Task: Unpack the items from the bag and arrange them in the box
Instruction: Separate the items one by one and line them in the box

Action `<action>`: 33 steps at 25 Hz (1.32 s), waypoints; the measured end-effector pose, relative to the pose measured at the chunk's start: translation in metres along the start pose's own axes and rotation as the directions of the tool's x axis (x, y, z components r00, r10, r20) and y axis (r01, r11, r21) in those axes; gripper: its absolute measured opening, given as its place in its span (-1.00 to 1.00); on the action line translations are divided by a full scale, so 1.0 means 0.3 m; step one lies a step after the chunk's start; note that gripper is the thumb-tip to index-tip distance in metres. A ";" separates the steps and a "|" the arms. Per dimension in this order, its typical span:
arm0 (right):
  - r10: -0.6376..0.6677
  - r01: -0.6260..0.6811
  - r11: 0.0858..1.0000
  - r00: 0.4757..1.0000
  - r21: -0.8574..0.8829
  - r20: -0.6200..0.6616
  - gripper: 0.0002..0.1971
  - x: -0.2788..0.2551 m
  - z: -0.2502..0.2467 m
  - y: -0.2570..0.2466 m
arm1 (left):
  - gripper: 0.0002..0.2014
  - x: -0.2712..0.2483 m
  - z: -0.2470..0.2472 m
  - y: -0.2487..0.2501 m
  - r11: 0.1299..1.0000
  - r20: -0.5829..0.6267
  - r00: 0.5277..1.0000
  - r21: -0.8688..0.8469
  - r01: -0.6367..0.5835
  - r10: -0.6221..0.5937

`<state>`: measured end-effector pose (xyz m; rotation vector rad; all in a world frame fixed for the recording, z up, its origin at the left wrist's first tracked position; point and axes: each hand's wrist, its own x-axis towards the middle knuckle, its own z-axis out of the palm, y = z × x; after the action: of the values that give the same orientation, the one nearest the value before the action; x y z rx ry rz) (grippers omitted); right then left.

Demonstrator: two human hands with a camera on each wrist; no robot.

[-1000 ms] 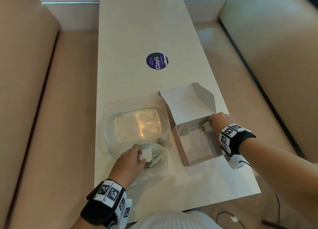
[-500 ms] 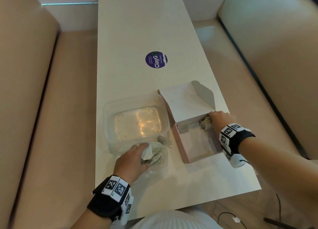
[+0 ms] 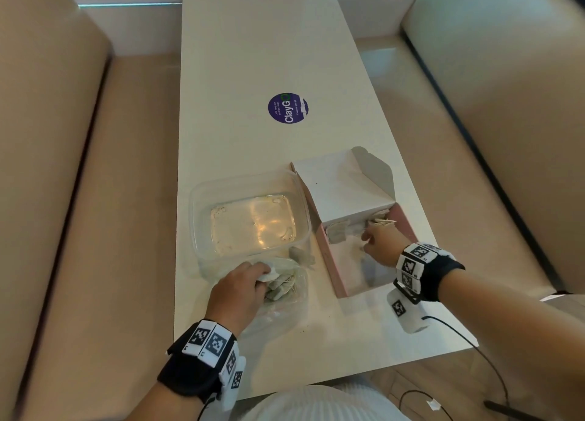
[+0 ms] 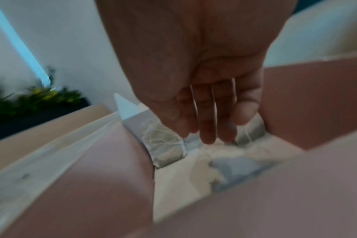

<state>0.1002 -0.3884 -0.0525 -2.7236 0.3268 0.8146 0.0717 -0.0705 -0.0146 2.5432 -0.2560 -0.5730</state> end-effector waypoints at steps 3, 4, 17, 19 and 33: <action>0.078 -0.080 0.986 0.997 0.149 0.019 -0.65 0.065 0.032 0.017 | -0.74 -0.007 -0.010 -0.004 0.999 -0.032 0.999 -0.036 -0.015 0.014; 0.101 -0.099 0.981 0.995 0.168 -0.007 -0.65 0.076 0.030 0.022 | -0.75 -0.010 -0.013 -0.007 0.999 -0.046 0.999 -0.049 -0.019 0.017; 0.061 -0.064 0.986 0.998 0.154 0.025 -0.71 0.013 0.039 0.032 | -0.84 -0.033 -0.039 -0.015 0.964 -0.176 0.980 -0.230 -0.133 0.094; 0.087 -0.096 0.986 0.993 0.134 0.073 -0.71 0.011 0.036 0.032 | -0.85 -0.037 -0.043 -0.014 0.957 -0.182 0.978 -0.249 -0.149 0.105; -0.248 0.254 0.951 0.967 0.174 -0.057 -0.74 -0.223 0.013 -0.405 | -0.84 -0.120 -0.248 -0.063 0.582 -0.252 0.944 -0.809 -0.084 -0.215</action>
<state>0.0791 -0.2644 0.0064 -2.5431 0.0538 0.6357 0.0741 -0.0112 0.0458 1.6746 0.2062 -0.1898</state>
